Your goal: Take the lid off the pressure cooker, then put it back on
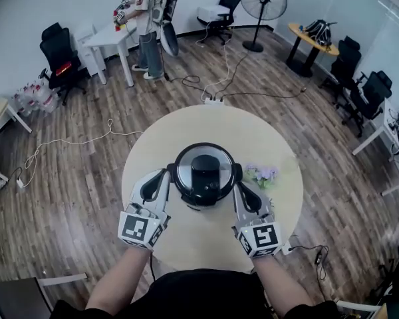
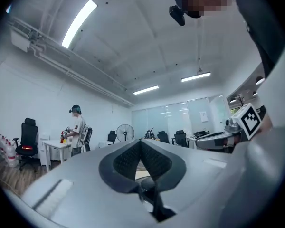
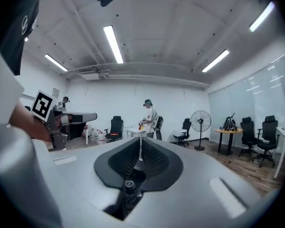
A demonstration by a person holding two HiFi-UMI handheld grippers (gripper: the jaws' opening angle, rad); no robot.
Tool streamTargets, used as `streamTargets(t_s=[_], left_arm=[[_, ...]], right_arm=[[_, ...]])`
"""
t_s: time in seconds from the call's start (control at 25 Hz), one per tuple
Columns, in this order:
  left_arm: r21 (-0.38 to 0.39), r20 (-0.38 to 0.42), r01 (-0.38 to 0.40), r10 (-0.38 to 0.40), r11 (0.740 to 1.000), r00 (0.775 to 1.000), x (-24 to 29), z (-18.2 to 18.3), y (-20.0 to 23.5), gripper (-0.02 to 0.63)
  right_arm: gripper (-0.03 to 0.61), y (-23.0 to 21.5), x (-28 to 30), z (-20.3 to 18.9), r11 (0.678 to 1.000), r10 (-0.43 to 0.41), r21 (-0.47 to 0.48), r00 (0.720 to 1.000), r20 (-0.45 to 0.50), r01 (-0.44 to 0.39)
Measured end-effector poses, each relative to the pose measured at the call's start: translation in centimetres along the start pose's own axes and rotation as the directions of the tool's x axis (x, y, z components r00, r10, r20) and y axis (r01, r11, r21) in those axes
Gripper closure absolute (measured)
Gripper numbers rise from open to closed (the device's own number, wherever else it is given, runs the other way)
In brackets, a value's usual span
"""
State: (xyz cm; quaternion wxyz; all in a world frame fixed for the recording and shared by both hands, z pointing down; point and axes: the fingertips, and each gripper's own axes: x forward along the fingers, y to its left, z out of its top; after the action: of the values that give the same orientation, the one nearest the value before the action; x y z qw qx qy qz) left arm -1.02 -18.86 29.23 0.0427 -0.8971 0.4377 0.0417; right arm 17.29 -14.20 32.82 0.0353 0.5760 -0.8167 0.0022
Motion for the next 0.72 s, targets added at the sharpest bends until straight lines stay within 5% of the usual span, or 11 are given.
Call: streamTargets(t_s=[0.2,0.36,0.72], left_arm=[[0.020,0.031,-0.005,0.004,1.000,1.000,0.3,2.2,-1.5,0.614],[0.021,0.031,-0.002,0.001,1.000,1.000,0.7,2.4,-1.7,0.614],[0.010,0.020,-0.018,0.018,1.000,1.000,-0.2,2.2,-1.6,0.614]], right_arm=[[0.568,-1.8,-1.3,2.1,0.997,-0.076,0.034,0.991,0.110,0.073],[0.568,-2.9,-0.6,3.0,0.992,-0.103,0.078,0.987,0.123,0.094],[0.572,-1.7,-0.1,3.1,0.997,-0.082,0.013,0.990,0.113,0.082]])
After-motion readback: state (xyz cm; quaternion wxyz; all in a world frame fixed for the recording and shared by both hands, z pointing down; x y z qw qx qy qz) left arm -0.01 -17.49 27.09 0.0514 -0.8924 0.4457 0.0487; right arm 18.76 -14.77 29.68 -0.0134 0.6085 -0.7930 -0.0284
